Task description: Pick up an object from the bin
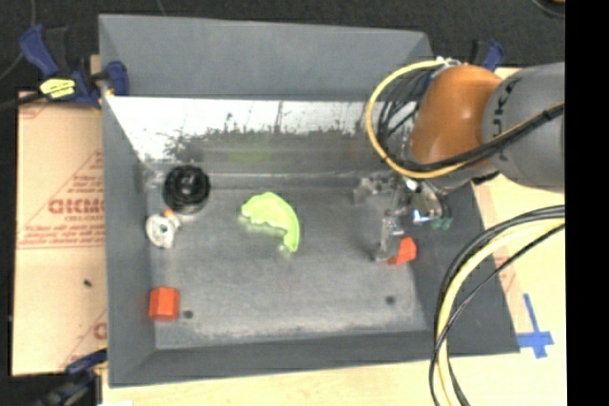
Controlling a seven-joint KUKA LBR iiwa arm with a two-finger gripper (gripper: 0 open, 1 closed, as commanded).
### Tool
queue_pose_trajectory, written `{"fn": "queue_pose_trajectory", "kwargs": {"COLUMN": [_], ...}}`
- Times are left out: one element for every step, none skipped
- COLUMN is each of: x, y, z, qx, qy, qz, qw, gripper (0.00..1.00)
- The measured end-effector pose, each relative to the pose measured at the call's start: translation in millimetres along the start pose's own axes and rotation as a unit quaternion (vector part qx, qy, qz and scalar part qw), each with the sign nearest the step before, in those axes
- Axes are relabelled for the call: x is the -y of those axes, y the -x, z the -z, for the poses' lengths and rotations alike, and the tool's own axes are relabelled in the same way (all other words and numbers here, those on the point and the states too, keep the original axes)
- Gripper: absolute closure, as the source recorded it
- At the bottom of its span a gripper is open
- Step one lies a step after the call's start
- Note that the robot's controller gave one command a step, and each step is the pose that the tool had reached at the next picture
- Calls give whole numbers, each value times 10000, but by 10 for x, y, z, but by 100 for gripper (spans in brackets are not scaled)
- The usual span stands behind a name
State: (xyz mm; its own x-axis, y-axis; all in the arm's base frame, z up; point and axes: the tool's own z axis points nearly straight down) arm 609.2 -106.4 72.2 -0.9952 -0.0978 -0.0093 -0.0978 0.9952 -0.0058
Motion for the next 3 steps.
{"fn": "queue_pose_trajectory", "kwargs": {"x": [308, 552, 599], "y": [-215, 21, 103], "z": [-11, -13, 0], "qx": [-19, 12, 33], "qy": [14, 4, 5], "qz": [-622, 695, -1262], "qw": [9981, 9976, 9920], "gripper": [0, 0, 100]}}
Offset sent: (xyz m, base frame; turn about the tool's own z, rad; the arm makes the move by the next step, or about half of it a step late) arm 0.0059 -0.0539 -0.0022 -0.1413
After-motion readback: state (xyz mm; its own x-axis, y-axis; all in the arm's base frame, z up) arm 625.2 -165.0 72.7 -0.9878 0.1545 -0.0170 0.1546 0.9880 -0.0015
